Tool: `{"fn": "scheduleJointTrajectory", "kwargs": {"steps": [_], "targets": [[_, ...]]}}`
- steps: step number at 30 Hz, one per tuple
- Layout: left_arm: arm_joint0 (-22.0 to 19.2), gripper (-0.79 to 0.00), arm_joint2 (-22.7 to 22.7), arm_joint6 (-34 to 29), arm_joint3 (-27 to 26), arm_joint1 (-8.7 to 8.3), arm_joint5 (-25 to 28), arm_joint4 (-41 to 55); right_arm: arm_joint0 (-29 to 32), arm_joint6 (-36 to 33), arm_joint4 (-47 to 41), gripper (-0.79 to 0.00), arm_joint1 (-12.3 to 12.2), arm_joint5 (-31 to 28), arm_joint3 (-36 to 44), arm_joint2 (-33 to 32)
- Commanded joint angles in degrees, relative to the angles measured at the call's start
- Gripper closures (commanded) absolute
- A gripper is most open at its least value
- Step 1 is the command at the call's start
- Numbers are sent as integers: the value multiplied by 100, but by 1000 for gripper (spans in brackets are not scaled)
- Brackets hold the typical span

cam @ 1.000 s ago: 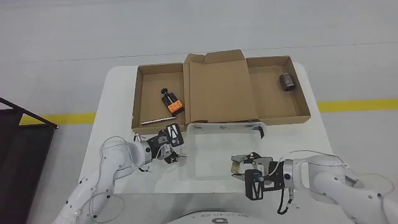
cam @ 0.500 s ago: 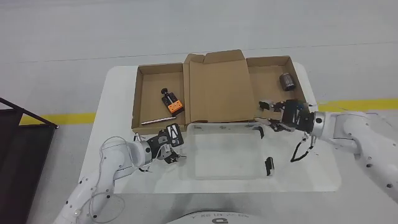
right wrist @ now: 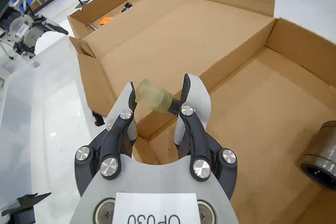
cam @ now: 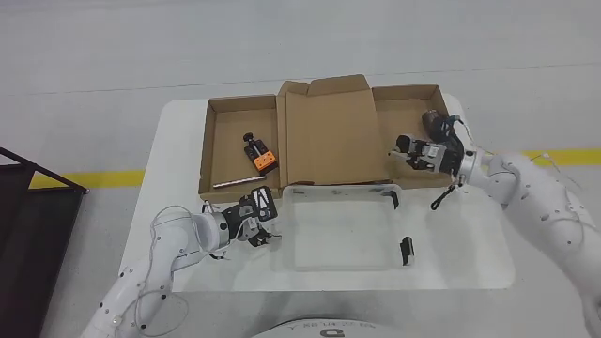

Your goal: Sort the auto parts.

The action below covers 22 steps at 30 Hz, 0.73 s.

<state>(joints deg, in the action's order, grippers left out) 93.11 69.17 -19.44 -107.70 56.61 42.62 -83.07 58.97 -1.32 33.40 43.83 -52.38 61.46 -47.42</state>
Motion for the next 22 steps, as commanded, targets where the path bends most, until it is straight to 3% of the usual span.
{"fn": "scheduleJointTrajectory", "kwargs": {"steps": [1, 7, 9, 11, 13, 14, 15, 22], "targets": [[0, -785, 0, 0, 0, 0, 0, 0, -189, -56, -267, 0, 137, -100, -433, 164], [0, -785, 0, 0, 0, 0, 0, 0, -599, -61, -580, 0, 495, -389, -1386, 474], [0, -785, 0, 0, 0, 0, 0, 0, -676, 17, -600, -74, 587, -557, -1629, 520], [0, -785, 0, 0, 0, 0, 0, 0, -705, 97, -621, -200, 652, -562, -1753, 549], [0, -785, 0, 0, 0, 0, 0, 0, -726, 161, -624, -391, 694, -562, -1881, 555], [0, -785, 0, 0, 0, 0, 0, 0, -731, 222, -631, -677, 709, -562, -1917, 546], [0, -785, 0, 0, 0, 0, 0, 0, -728, 278, -611, -785, 717, -562, -1938, 538], [0, -785, 0, 0, 0, 0, 0, 0, -589, 871, -237, -785, 621, -562, -1840, 320]]}}
